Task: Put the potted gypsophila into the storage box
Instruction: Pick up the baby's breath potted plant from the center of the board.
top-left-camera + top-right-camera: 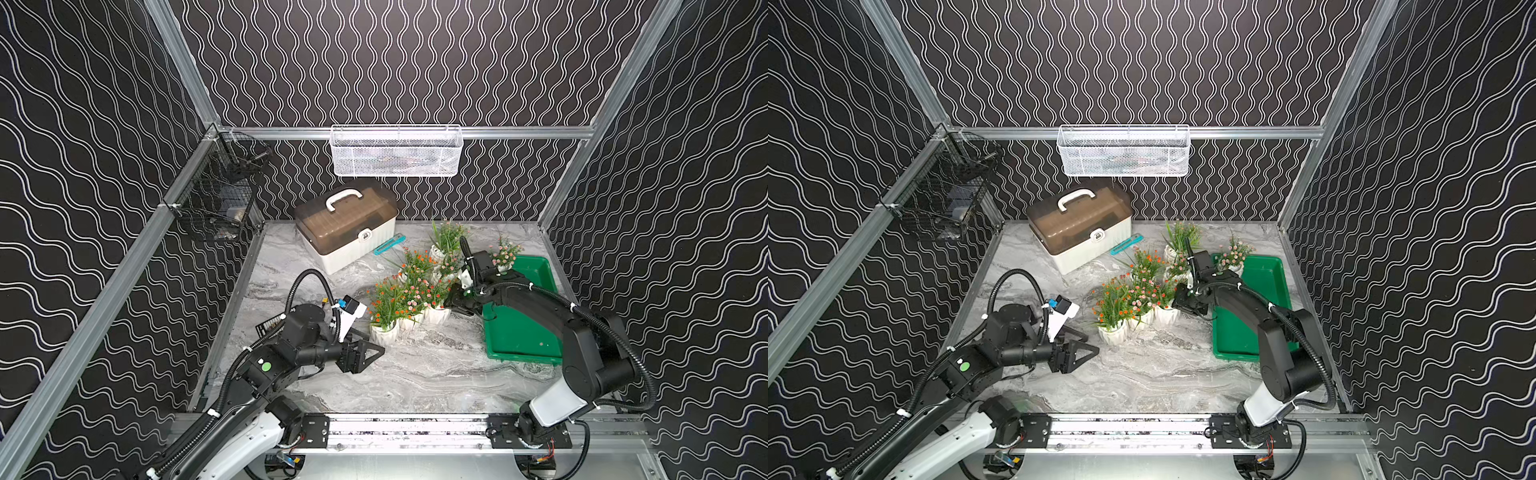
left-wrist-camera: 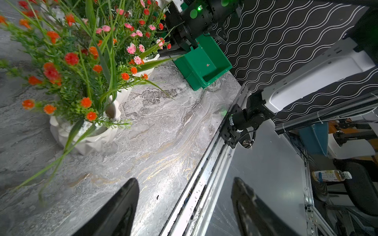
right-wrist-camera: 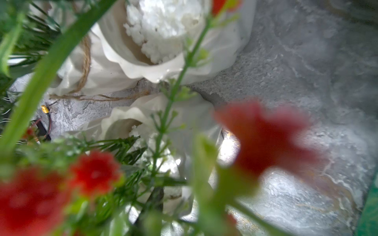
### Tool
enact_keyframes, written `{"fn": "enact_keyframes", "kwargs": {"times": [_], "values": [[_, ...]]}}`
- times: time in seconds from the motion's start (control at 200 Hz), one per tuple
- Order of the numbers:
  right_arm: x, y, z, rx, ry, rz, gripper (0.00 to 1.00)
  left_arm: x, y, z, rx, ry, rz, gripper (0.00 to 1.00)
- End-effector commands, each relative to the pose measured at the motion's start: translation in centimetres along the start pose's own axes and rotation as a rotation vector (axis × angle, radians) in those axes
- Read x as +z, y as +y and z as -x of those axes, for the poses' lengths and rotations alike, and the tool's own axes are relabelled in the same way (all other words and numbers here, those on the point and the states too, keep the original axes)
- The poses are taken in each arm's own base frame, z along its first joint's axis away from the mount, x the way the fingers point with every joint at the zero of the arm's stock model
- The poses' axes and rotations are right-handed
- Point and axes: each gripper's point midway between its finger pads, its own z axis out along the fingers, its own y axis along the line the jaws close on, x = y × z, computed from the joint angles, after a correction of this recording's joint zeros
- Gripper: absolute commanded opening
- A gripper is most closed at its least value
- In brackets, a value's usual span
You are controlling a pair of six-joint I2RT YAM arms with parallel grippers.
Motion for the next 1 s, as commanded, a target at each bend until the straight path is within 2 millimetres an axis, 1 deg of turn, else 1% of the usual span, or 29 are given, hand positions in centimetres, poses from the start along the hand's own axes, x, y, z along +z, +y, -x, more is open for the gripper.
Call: {"fn": "enact_keyframes", "kwargs": {"times": [0.0, 0.175, 0.325, 0.505, 0.661, 0.846, 0.991], "values": [[0.0, 0.0, 0.2, 0.004, -0.009, -0.014, 0.32, -0.5, 0.5, 0.7, 0.03, -0.033, 0.056, 0.75], [-0.1, 0.0, 0.2, -0.001, -0.013, -0.026, 0.31, -1.4, 3.1, 1.2, 0.008, -0.063, 0.225, 0.75], [-0.2, 0.1, 0.2, -0.007, -0.014, -0.029, 0.28, -1.1, 3.7, 0.9, -0.01, -0.039, 0.248, 0.74], [-0.2, 0.1, 0.0, -0.013, -0.006, -0.028, 0.21, -1.0, 3.5, 0.9, -0.008, -0.035, 0.236, 0.74], [-0.3, 0.3, -0.1, -0.018, -0.008, -0.02, 0.12, -1.0, 3.2, 1.0, -0.001, -0.042, 0.221, 0.75], [-1.0, 0.4, -0.2, -0.018, -0.02, -0.014, 0.06, -1.3, 2.8, 1.1, 0.017, -0.058, 0.205, 0.76], [-1.9, 0.3, -0.2, -0.023, -0.038, -0.026, 0.01, -1.4, 2.8, 1.2, 0.025, -0.062, 0.205, 0.76]]}}
